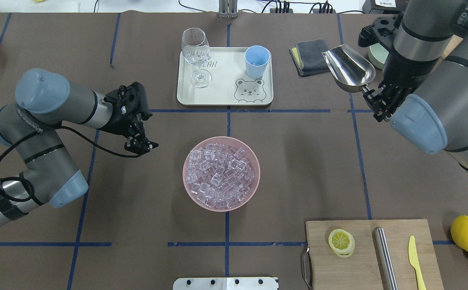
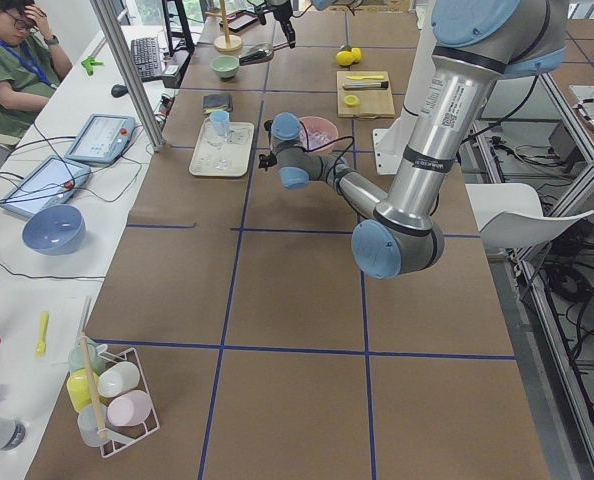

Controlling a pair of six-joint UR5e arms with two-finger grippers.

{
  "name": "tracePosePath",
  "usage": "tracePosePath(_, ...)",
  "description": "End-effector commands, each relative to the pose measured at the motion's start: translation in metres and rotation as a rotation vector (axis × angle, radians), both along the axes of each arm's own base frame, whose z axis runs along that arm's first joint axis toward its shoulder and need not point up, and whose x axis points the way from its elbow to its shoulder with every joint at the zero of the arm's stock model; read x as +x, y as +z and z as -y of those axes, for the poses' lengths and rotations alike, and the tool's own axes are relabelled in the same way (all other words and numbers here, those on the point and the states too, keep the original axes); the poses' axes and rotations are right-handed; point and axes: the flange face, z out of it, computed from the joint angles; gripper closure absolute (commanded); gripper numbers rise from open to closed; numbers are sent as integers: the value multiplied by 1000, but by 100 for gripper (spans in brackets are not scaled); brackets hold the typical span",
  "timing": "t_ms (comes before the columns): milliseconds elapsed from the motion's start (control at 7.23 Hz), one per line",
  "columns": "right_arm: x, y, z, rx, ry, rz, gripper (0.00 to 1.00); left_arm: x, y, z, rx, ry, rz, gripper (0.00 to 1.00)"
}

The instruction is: Put ice in cup with scoop

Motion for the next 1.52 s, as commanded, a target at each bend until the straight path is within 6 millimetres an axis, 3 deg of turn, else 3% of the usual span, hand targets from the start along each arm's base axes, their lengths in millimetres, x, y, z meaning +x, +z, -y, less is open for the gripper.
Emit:
tracePosePath(0,8,18,-9,-12,-5,-9,100,-63,5,46,-10,-89,55,0)
tracePosePath(138,13,29,-16,-7,-6,-7,100,-95,22,63,51,-119,97,0)
tracePosePath(276,16,43,-19,15,-4,9,100,-140,70,72,-16,-173,150,0)
tracePosePath(553,24,64,-25,10,-4,5,100,-242,138,97,-198,-307,243,0)
tracePosePath(829,34,81,-30,-6,-6,-9,100,-359,165,112,-467,-416,269,0)
tracePosePath(1106,42,89,-37,-27,8,-12,100,-443,199,108,-728,-532,328,0)
tracePosePath(1244,42,90,-37,-30,9,-13,100,-473,209,100,-804,-569,335,0)
tracePosePath(1382,43,94,-39,-40,12,-17,100,-484,253,68,-889,-572,353,0)
